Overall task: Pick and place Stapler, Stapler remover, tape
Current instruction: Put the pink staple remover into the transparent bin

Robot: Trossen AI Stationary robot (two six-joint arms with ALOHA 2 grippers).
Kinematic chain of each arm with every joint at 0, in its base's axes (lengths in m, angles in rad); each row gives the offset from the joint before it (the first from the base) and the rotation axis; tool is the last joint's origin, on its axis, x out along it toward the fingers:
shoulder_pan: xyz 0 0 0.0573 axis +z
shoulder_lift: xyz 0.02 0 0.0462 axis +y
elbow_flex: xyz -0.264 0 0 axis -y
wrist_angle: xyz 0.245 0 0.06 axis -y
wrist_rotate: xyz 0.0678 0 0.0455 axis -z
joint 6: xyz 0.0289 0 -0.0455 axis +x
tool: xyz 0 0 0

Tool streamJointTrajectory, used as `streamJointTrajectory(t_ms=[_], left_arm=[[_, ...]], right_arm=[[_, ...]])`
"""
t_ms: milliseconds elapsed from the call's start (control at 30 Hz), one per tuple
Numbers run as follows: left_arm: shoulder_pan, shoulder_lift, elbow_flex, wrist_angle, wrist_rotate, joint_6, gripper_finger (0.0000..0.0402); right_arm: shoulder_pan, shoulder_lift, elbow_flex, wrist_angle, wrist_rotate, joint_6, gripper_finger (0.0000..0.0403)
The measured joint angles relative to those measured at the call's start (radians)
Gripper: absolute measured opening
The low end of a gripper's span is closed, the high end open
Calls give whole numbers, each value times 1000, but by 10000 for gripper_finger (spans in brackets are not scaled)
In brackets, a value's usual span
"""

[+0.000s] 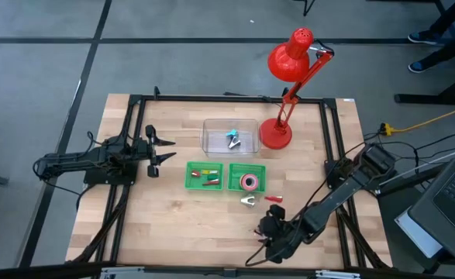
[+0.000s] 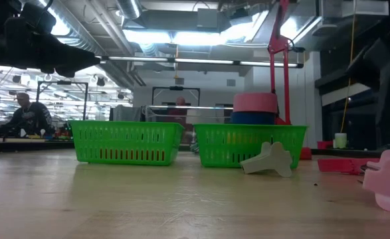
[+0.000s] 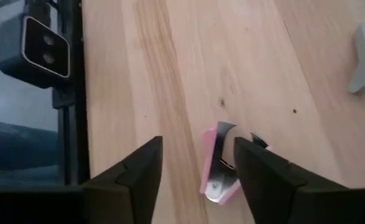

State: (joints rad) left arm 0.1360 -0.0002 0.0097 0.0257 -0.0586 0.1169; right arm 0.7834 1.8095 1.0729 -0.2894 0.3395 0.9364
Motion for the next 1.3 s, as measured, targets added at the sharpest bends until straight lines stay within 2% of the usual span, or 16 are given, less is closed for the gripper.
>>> streamJointTrajectory(t_ms=[233,667,933,1300], left_arm=[[0,0,0,-1,0,0,168],[0,0,0,0,0,0,168],[0,0,0,0,0,0,168],[0,0,0,0,0,0,168]], right_arm=[[0,66,0,44,-71,-9,219],[-8,90,5,69,-67,-57,220],[-9,94,55,21,-24,-58,220],[-23,121,59,5,-22,-62,220]])
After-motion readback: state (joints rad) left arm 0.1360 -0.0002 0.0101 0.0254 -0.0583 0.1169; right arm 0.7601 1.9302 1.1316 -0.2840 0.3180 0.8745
